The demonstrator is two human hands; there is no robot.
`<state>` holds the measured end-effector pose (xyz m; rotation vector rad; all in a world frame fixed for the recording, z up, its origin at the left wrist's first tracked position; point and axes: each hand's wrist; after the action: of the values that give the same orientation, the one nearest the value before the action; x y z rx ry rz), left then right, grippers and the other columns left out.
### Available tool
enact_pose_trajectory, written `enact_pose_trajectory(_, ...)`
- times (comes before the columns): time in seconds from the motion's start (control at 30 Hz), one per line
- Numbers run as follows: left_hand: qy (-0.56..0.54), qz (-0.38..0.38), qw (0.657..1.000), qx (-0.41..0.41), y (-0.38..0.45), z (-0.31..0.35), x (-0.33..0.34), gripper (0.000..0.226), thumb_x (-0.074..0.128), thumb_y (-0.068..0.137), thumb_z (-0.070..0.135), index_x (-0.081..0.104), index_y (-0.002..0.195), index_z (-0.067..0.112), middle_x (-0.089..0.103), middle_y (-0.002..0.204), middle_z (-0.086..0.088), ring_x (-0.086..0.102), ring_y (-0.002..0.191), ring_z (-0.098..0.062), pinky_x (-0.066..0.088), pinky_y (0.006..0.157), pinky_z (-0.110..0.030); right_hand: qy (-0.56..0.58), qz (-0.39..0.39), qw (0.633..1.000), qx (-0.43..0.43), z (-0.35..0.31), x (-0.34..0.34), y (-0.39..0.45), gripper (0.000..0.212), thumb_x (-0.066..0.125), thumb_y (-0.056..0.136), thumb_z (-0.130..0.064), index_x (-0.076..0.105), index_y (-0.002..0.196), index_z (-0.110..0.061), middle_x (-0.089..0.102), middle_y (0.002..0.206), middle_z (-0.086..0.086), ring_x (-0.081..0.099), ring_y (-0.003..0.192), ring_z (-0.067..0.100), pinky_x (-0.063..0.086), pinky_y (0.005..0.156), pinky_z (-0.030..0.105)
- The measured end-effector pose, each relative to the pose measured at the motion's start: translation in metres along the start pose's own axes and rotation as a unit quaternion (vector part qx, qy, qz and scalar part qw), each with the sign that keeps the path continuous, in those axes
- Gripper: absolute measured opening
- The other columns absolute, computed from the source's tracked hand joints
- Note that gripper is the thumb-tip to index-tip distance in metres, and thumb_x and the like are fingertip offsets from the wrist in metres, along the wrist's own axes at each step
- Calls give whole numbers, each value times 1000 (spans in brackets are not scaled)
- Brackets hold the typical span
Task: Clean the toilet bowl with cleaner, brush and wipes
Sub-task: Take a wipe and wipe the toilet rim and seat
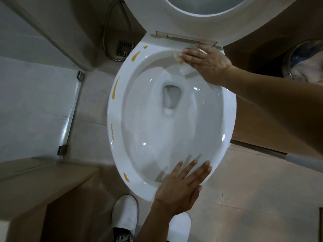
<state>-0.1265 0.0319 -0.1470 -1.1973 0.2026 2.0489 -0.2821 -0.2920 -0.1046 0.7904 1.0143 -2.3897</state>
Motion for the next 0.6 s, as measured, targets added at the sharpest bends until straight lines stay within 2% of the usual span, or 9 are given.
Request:
enact_pose_trajectory(0.07,0,1,1000,1,-1,1,0,57,26,101,36,6,153,25,4,160,8,16,145,-17,27,112,-49,14,-13,1000,14,-2,13,-16,67,22,97,-22,-18,149,-11,-31,152,2,-19,146,18,-7,119,39)
enact_pose_trajectory(0.17,10,9,1000,5,0,2,-1,58,29,100,35,10,153,23,7,160,7,16,145,-17,30,111,-48,9,-35,999,19,-10,29,-40,66,23,97,-27,-12,150,-9,-23,157,5,-19,146,20,-10,117,40)
enact_pose_trajectory(0.33,17,15,1000,8,-1,2,-2,57,29,99,34,13,153,23,11,159,6,19,145,-17,29,112,-47,27,-38,999,6,-4,21,-35,62,18,102,-39,-5,153,-13,-16,160,3,-18,146,18,-11,116,40)
enact_pose_trajectory(0.47,23,19,1000,7,0,0,0,58,31,99,35,12,153,23,9,160,6,18,145,-18,26,113,-46,36,-57,998,-6,-4,17,-37,63,27,100,-30,-2,153,-12,-14,160,3,-17,147,18,-7,118,41)
enact_pose_trajectory(0.53,23,20,1000,8,0,0,1,58,31,99,35,12,153,23,8,160,6,18,145,-18,25,114,-46,67,-86,994,3,-11,15,-53,60,28,100,-28,5,153,-12,-7,161,3,-14,147,17,-5,119,41)
enact_pose_trajectory(0.6,16,24,1000,9,-1,1,2,57,30,99,33,13,153,23,9,160,6,19,145,-18,25,114,-47,131,-82,988,1,-19,24,-72,54,27,101,-28,19,152,-13,7,162,3,-5,149,15,-5,119,41)
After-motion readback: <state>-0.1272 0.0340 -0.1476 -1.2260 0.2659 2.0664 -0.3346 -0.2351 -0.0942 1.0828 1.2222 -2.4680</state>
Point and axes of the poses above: each hand's wrist, its own y-axis towards the middle knuckle, its own x-axis out of the palm, z = x × y
